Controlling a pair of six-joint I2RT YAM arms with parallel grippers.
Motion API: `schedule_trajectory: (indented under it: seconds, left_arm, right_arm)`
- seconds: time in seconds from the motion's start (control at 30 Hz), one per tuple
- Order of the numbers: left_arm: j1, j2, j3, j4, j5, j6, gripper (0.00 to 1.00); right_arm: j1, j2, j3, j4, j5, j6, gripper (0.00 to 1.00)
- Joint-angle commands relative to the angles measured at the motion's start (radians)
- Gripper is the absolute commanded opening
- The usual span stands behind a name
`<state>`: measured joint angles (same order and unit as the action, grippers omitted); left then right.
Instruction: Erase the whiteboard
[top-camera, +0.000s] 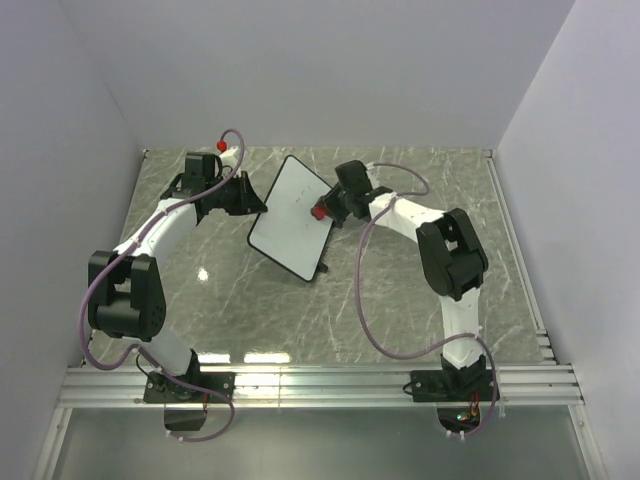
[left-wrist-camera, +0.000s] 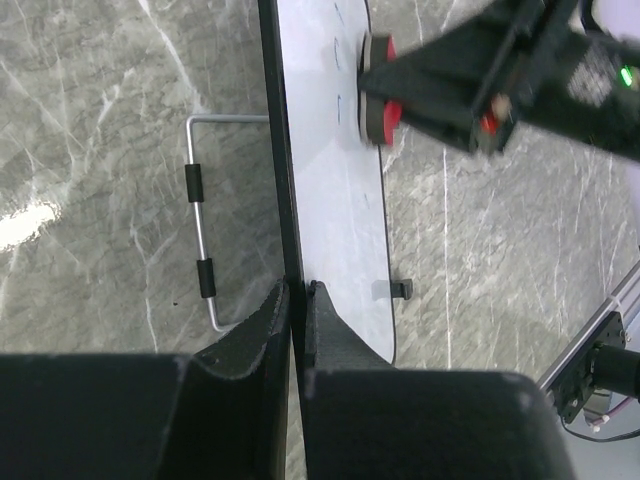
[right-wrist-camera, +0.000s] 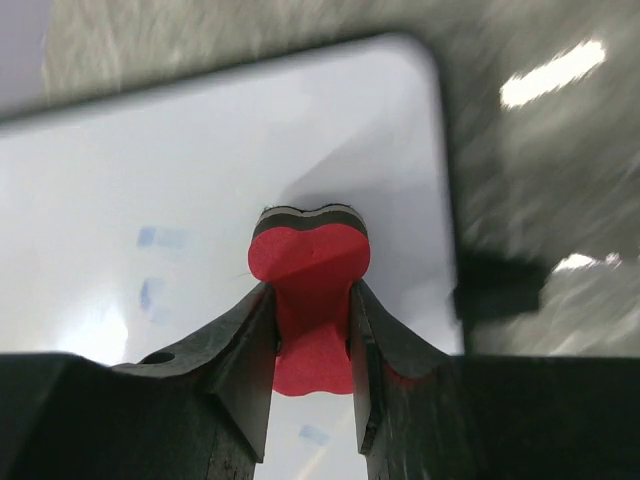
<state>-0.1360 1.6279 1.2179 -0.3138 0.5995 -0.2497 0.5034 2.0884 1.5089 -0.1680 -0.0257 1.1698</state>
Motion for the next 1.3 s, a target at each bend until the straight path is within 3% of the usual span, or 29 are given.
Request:
schedule_trajectory:
  seconds: [0.0, 0.27, 0.5, 0.9, 1.27]
  left_arm:
    - [-0.037, 0.033, -0.003, -0.096, 0.017, 0.046, 0.00]
    - [-0.037, 0.029, -0.012, -0.088, 0.016, 0.044, 0.00]
    - [-0.037, 0.023, -0.024, -0.079, 0.023, 0.043, 0.00]
    - [-0.050, -0.003, -0.035, -0.080, 0.020, 0.043, 0.00]
    - [-0.062, -0.036, -0.064, -0.084, 0.011, 0.049, 0.00]
  right_arm:
    - [0.147, -0.050, -0.059, 0.041, -0.079, 0.054, 0.00]
    - [0.233, -0.148, -0.286, 0.108, -0.066, 0.142, 0.00]
    - [0.184, -0.185, -0.395, 0.125, -0.039, 0.146, 0.00]
    - [0.043, 0.001, 0.013, -0.033, -0.013, 0.013, 0.00]
    - [-0.002, 0.208, 0.359, -0.038, -0.043, 0.070, 0.00]
